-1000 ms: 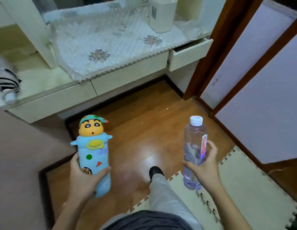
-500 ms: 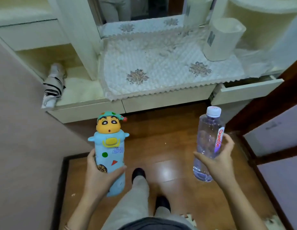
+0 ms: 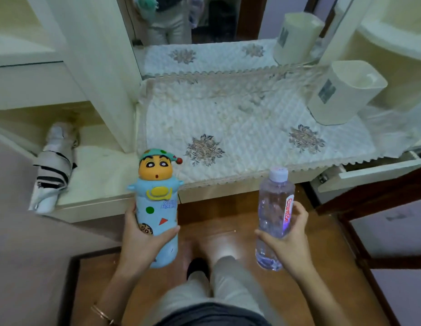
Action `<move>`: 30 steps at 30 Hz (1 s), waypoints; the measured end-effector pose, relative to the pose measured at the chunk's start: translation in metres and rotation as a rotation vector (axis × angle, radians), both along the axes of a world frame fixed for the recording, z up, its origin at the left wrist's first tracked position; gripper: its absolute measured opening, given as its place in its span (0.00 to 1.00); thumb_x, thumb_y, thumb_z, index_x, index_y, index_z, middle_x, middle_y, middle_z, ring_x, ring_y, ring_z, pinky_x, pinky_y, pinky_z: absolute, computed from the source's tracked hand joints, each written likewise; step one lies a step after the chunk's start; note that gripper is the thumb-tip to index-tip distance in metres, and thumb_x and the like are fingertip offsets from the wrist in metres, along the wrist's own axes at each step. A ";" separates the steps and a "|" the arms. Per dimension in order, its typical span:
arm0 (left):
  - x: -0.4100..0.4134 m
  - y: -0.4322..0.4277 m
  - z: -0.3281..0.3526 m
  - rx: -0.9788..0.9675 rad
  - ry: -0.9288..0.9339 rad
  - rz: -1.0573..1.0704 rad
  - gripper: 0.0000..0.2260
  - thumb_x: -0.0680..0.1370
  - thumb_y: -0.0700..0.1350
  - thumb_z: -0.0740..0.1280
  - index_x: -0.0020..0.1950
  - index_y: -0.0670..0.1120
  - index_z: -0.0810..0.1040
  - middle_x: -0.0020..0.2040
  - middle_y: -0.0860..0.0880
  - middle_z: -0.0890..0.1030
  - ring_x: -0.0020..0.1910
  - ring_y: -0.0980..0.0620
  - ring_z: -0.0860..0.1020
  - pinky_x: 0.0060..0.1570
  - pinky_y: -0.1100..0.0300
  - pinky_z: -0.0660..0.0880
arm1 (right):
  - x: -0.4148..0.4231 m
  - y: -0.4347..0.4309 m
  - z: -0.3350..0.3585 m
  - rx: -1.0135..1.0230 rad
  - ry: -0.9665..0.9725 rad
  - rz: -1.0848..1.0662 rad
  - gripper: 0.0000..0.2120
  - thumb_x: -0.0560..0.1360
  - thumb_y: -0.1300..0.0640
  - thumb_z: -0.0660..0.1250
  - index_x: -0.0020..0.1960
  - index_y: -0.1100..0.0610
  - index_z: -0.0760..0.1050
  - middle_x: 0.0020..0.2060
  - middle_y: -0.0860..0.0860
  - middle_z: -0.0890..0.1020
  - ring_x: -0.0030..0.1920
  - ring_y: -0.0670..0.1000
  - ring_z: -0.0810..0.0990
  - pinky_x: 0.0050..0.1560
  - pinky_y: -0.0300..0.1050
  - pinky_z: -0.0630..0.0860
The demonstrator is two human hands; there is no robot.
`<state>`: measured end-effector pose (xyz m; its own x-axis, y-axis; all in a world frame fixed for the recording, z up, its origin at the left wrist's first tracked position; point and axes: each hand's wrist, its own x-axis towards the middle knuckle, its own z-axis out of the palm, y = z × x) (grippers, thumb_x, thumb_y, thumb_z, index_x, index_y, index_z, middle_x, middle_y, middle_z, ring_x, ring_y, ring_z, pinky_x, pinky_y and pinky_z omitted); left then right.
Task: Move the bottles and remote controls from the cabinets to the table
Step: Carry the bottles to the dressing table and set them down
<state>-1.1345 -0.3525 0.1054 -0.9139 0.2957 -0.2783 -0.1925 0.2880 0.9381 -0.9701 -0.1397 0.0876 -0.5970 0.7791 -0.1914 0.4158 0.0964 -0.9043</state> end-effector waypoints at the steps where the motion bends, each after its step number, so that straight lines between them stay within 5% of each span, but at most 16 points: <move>1: -0.010 0.007 0.001 0.008 0.014 -0.003 0.32 0.63 0.31 0.76 0.51 0.59 0.64 0.46 0.59 0.74 0.43 0.62 0.75 0.42 0.64 0.73 | -0.012 0.006 0.003 -0.001 0.008 -0.001 0.43 0.60 0.70 0.78 0.63 0.48 0.57 0.47 0.37 0.71 0.44 0.32 0.77 0.44 0.28 0.72; 6: -0.051 0.035 0.001 0.060 -0.004 0.053 0.36 0.60 0.29 0.77 0.57 0.53 0.64 0.47 0.57 0.75 0.45 0.59 0.76 0.45 0.59 0.74 | -0.069 0.043 0.016 -0.015 0.033 0.050 0.43 0.61 0.68 0.78 0.66 0.51 0.56 0.48 0.37 0.71 0.47 0.36 0.74 0.51 0.38 0.72; 12: -0.098 0.078 0.004 0.072 0.042 0.143 0.35 0.63 0.29 0.76 0.59 0.53 0.63 0.49 0.58 0.75 0.41 0.62 0.79 0.37 0.66 0.77 | -0.148 0.098 0.026 0.028 0.096 0.176 0.42 0.62 0.67 0.77 0.54 0.34 0.54 0.47 0.40 0.70 0.47 0.38 0.75 0.45 0.29 0.71; 16: -0.136 0.109 0.013 0.091 0.134 0.158 0.33 0.62 0.29 0.76 0.57 0.52 0.65 0.50 0.56 0.76 0.40 0.69 0.79 0.38 0.72 0.78 | -0.212 0.122 0.041 0.014 0.177 0.265 0.39 0.64 0.66 0.76 0.58 0.41 0.54 0.47 0.29 0.64 0.45 0.21 0.69 0.41 0.16 0.66; 23: -0.199 0.149 0.012 0.068 0.256 0.148 0.35 0.60 0.35 0.78 0.58 0.53 0.62 0.51 0.62 0.73 0.46 0.72 0.77 0.43 0.72 0.77 | -0.306 0.120 0.038 0.004 0.216 0.374 0.29 0.62 0.66 0.77 0.46 0.41 0.63 0.45 0.42 0.73 0.46 0.40 0.75 0.43 0.23 0.71; 30: -0.227 0.158 -0.024 0.015 0.186 0.069 0.34 0.60 0.35 0.79 0.53 0.54 0.62 0.51 0.59 0.75 0.45 0.74 0.77 0.40 0.77 0.73 | -0.322 0.105 0.009 -0.081 0.184 0.345 0.35 0.61 0.66 0.78 0.55 0.39 0.64 0.54 0.44 0.76 0.52 0.40 0.77 0.45 0.21 0.72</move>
